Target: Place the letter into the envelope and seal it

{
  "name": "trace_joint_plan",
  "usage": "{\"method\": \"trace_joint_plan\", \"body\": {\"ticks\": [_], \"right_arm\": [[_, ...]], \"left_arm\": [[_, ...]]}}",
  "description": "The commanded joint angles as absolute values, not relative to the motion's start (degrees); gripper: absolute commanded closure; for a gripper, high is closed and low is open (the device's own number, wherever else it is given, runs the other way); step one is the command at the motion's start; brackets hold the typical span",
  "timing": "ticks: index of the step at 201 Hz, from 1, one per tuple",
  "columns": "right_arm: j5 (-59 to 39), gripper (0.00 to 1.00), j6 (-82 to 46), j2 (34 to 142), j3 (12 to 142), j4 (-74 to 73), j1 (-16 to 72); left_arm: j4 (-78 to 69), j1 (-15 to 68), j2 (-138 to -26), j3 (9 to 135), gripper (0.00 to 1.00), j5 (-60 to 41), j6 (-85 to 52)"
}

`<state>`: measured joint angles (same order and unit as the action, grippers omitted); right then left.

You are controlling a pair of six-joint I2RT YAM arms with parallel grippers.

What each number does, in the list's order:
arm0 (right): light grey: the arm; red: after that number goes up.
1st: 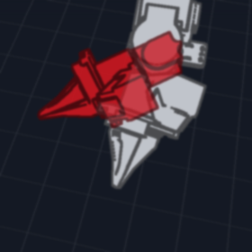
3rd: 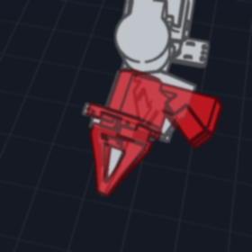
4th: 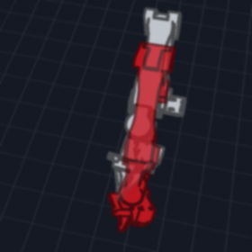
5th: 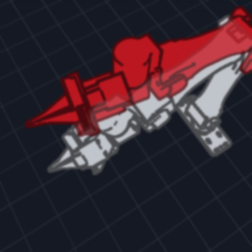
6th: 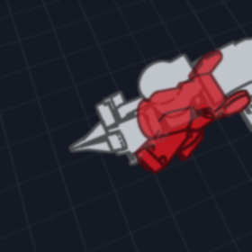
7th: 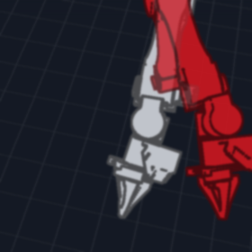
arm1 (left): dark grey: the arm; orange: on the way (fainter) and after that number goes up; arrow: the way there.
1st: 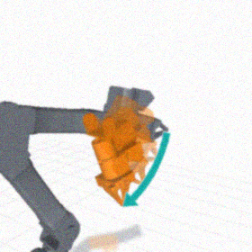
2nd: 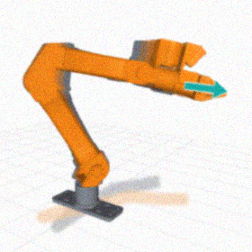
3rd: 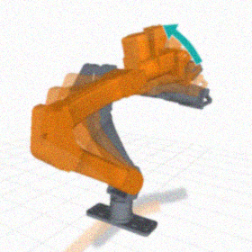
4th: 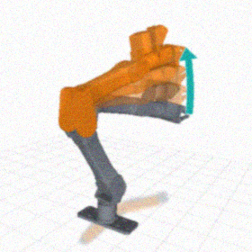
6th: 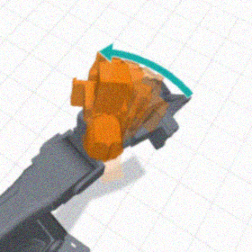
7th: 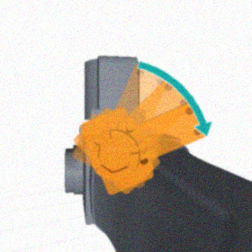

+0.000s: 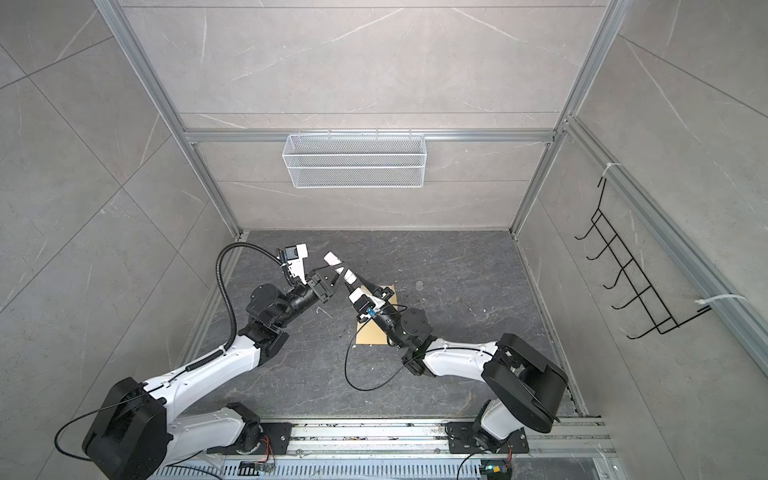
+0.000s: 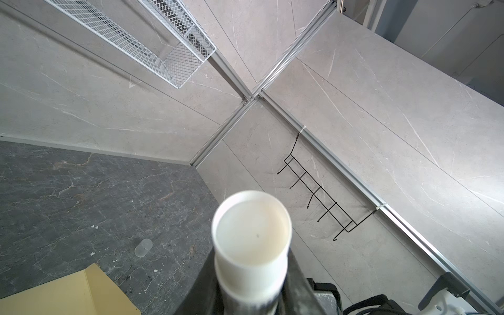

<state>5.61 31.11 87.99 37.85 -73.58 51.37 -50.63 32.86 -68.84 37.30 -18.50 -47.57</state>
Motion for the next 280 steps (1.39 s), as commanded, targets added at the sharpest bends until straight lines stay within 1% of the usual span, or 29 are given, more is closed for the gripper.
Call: {"method": "trace_joint_plan", "body": {"ticks": [1,23,55,73,87,103,125,161,192,208,231,255,271,275,280], "right_arm": [[6.06,0.7,30.44,88.91,39.3,-74.84,51.77],[5.84,0.74,29.86,88.94,39.7,-74.11,51.7],[3.96,0.86,26.7,87.89,40.34,-72.01,51.69],[1.18,0.91,23.23,86.31,41.06,-68.8,51.29],[-2.23,0.92,19.22,84.59,41.69,-65.49,50.41],[-7.92,0.94,11.39,82.83,42.3,-62.92,48.03],[-17.3,0.95,-2.68,81.51,43.4,-62.16,43.19],[-29.87,0.95,-25.28,83.48,46.13,-67.31,37.4],[-34.83,0.97,-43.25,88.04,48.41,-77.37,34.41],[-36.1,0.98,-48.94,90.3,49.76,-81.2,33.59],[-37.68,1.0,-49.31,91.0,51.04,-79.97,33.53],[-37.64,0.98,-44.22,89.86,50.51,-76.09,33.53],[-36.73,0.9,-37.86,87.96,49.34,-72.33,33.48],[-36.22,0.86,-35.91,87.35,48.95,-71.32,33.61],[-35.35,0.79,-32.99,86.48,48.51,-70.0,33.81]], "left_arm": [[-54.77,32.87,-68.83,38.76,1.0,-19.43,-47.58],[-54.75,32.87,-69.25,38.93,1.0,-20.01,-47.62],[-54.58,32.87,-69.61,39.2,1.0,-21.35,-47.22],[-53.84,32.87,-69.52,39.38,1.0,-22.01,-46.16],[-53.64,32.86,-69.48,39.39,1.0,-22.52,-45.24],[-53.65,32.88,-69.52,39.42,1.0,-23.3,-44.0],[-55.07,32.87,-69.52,39.05,1.0,-24.91,-42.64],[-56.94,32.87,-69.61,39.13,1.0,-27.82,-41.5],[-58.4,32.87,-69.61,39.19,1.0,-29.83,-40.95],[-58.47,32.87,-69.5,39.25,1.0,-30.29,-40.7],[-58.27,32.88,-69.39,39.29,1.0,-30.16,-40.58],[-57.44,32.87,-69.49,39.39,1.0,-28.79,-41.09],[-56.38,32.88,-69.69,39.73,1.0,-26.72,-42.55],[-56.11,32.86,-69.73,39.8,1.0,-26.28,-42.83],[-55.72,32.87,-69.82,39.96,1.0,-25.72,-43.23]]}}
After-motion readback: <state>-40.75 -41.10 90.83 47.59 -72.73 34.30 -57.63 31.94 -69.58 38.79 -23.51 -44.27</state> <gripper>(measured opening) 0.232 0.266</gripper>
